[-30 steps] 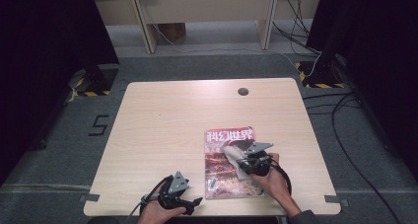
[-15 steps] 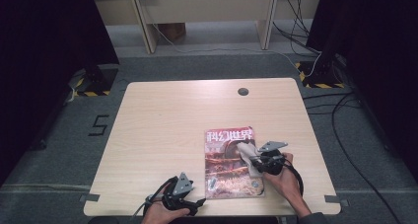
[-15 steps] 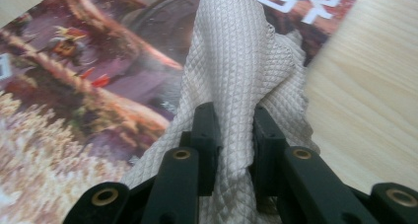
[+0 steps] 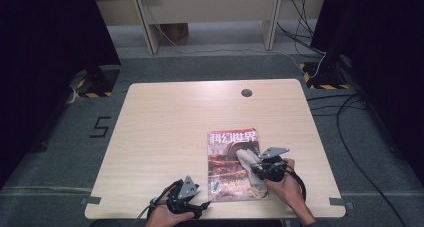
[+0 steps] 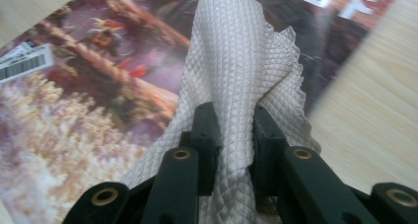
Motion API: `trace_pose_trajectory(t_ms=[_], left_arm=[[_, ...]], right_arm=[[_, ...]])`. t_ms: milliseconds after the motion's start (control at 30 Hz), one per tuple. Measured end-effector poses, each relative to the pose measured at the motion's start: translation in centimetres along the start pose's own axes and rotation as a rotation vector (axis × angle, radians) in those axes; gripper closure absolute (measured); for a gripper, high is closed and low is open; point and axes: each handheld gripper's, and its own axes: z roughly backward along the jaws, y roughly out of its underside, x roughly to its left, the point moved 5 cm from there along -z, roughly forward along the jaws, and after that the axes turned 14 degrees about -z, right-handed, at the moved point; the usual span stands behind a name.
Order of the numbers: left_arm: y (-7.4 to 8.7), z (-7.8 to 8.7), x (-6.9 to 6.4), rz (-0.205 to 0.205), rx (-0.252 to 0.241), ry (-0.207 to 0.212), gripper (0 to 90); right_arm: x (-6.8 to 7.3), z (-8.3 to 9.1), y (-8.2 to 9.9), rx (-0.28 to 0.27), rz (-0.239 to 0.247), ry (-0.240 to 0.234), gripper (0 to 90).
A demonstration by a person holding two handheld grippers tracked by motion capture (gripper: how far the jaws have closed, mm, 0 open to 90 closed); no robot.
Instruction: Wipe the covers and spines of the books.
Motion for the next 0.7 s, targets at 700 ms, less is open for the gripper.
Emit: trace_pose_trajectory(t_ms=[700], left_arm=[[0.7,1.1,1.3,0.051,0.0,-0.035,21.5]], right_arm=[[3.8,-1.0,0.2,0.02,0.078,-0.062,76.6]])
